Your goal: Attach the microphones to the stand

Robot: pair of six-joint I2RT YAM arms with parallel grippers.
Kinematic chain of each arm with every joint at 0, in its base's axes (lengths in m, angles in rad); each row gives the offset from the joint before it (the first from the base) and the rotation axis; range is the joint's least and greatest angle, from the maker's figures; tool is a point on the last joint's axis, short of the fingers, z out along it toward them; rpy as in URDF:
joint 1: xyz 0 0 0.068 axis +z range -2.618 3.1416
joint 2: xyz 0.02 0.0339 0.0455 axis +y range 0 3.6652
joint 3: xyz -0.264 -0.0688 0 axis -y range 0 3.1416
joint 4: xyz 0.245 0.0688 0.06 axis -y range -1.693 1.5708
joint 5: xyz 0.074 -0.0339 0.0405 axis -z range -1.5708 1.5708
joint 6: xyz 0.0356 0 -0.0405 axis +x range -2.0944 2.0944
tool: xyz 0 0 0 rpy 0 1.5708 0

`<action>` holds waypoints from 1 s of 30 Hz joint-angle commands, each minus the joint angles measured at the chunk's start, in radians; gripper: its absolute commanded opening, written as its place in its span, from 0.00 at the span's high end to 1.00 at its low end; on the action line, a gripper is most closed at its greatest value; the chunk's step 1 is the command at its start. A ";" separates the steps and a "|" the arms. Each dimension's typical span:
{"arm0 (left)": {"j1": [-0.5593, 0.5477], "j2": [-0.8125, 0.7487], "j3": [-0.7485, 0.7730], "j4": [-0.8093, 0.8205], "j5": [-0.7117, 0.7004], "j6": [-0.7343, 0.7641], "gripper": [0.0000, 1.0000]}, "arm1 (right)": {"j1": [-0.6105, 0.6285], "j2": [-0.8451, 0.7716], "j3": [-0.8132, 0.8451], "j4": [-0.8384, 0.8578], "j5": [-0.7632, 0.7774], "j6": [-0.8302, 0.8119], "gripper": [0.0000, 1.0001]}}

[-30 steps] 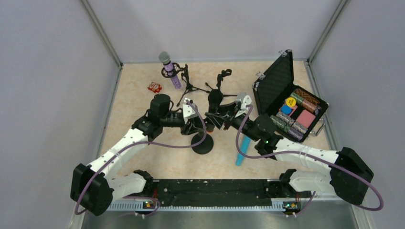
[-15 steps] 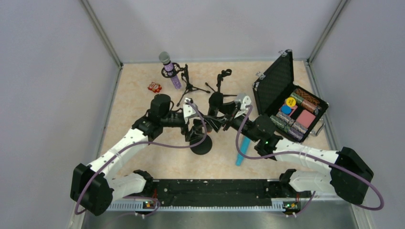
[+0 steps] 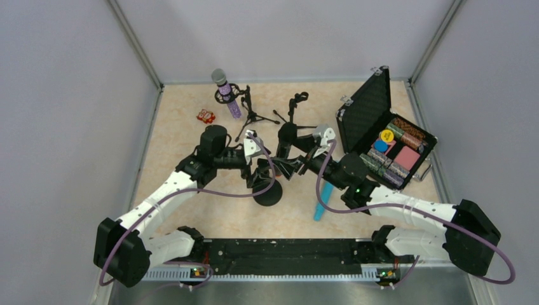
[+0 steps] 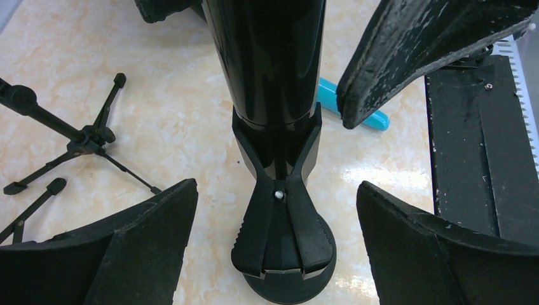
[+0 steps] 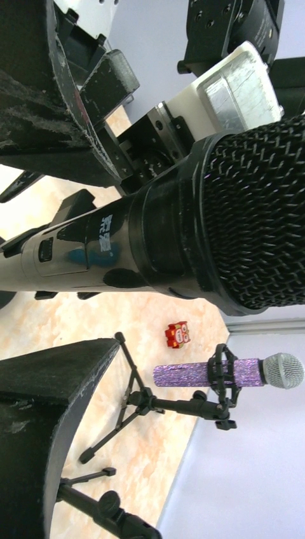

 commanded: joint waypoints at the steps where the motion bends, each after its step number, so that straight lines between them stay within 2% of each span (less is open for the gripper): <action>1: -0.003 -0.014 0.022 0.045 -0.005 -0.006 0.01 | 0.013 -0.048 0.015 -0.033 0.037 -0.014 0.11; 9: -0.003 -0.041 0.013 0.048 -0.051 0.014 0.01 | 0.012 -0.107 -0.019 -0.108 0.056 -0.022 0.02; 18: -0.003 -0.146 -0.007 0.074 -0.174 0.022 0.01 | 0.012 -0.250 -0.068 -0.258 0.051 0.002 0.01; 26: -0.001 -0.249 0.001 0.133 -0.219 -0.209 0.01 | 0.010 -0.375 -0.086 -0.368 0.006 0.056 0.01; 30: -0.001 -0.314 -0.051 0.132 -0.243 -0.350 0.01 | 0.002 -0.386 -0.097 -0.378 -0.036 0.100 0.01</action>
